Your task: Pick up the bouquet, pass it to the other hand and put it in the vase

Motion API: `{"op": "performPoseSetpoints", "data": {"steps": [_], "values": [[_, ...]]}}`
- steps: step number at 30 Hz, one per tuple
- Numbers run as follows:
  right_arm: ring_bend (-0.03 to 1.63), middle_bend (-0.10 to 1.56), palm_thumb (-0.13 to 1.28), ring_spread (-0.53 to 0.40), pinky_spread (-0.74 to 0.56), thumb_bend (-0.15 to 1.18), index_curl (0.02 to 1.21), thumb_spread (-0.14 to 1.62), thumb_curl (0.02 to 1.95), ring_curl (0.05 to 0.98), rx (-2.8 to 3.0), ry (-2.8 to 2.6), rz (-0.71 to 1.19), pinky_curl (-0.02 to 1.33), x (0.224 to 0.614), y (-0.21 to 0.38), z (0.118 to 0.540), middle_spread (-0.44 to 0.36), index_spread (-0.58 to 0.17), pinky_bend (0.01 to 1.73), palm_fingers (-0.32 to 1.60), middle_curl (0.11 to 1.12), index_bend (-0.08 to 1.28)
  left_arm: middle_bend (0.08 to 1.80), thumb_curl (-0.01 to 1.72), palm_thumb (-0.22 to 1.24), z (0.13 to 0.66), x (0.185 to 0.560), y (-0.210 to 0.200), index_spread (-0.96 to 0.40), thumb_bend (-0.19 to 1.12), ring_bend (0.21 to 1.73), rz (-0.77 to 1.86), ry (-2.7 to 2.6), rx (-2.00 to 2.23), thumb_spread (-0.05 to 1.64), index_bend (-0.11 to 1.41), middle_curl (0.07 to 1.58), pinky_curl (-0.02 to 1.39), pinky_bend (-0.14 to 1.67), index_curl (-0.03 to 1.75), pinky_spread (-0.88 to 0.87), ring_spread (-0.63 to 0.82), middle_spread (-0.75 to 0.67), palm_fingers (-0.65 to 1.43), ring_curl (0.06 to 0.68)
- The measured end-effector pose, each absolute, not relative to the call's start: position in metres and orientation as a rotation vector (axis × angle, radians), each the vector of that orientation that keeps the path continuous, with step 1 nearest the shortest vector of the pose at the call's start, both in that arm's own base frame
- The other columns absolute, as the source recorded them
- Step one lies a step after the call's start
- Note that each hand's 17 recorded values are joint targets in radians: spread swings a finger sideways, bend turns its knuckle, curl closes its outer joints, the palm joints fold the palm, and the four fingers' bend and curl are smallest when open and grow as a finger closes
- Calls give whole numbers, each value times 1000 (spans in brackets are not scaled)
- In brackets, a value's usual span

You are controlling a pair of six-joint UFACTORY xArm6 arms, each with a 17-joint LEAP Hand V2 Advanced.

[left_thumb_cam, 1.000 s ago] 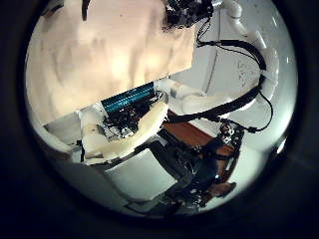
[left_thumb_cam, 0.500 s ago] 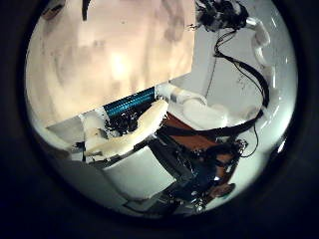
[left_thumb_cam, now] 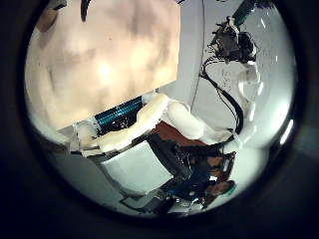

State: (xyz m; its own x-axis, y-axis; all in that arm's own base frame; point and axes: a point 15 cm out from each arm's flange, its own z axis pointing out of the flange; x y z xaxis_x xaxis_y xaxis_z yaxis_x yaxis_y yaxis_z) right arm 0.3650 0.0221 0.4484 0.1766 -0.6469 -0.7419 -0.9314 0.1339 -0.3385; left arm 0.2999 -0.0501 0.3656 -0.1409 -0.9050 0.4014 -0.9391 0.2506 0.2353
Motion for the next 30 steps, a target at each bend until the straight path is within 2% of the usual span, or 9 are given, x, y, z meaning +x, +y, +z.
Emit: {"op": "performPoseSetpoints", "data": {"steps": [6,9,14,21,25,30], "values": [[1431,1338,1199,-183,-218,-22,854,496,879,662,-1534,1325,617,913,342,66,437,-114,-224,1193,1138,767,1113,279,276,152,386,315,-72,38,-44,644,363,-2016,1589,906,168,397,245,255,384,191,134,46,397,89],[1432,1340,1193,-183,-222,-20,853,457,889,661,-1511,1250,668,924,336,76,433,-113,-221,1183,1138,764,1117,199,286,104,405,321,-91,143,-41,666,509,-1969,1524,836,147,365,269,329,351,252,262,218,281,99],[1434,1344,1188,-183,-229,-18,855,399,909,657,-1533,1145,726,944,329,99,425,-112,-217,1162,1138,758,1124,187,304,90,433,331,-103,227,-38,686,728,-1879,1439,781,157,332,288,395,327,285,390,373,214,108],[1442,1350,1172,-182,-237,-21,854,357,922,656,-1623,1017,813,968,317,140,417,-111,-216,1146,1138,753,1124,211,320,88,459,345,-109,281,-37,702,910,-1740,1330,749,146,332,293,413,300,335,443,437,178,122],[1443,1357,1167,-181,-241,-19,854,342,931,654,-1646,979,849,983,313,153,412,-111,-215,1136,1141,750,1123,253,328,108,462,347,-113,310,-34,665,940,-1719,1322,740,154,342,289,388,290,412,505,475,106,121],[1443,1359,1159,-182,-245,-21,853,333,933,653,-1686,938,899,994,308,171,405,-111,-215,1130,1139,748,1124,260,334,125,468,346,-130,328,-34,668,946,-1677,1250,742,147,336,288,393,278,451,536,497,109,126]]}}
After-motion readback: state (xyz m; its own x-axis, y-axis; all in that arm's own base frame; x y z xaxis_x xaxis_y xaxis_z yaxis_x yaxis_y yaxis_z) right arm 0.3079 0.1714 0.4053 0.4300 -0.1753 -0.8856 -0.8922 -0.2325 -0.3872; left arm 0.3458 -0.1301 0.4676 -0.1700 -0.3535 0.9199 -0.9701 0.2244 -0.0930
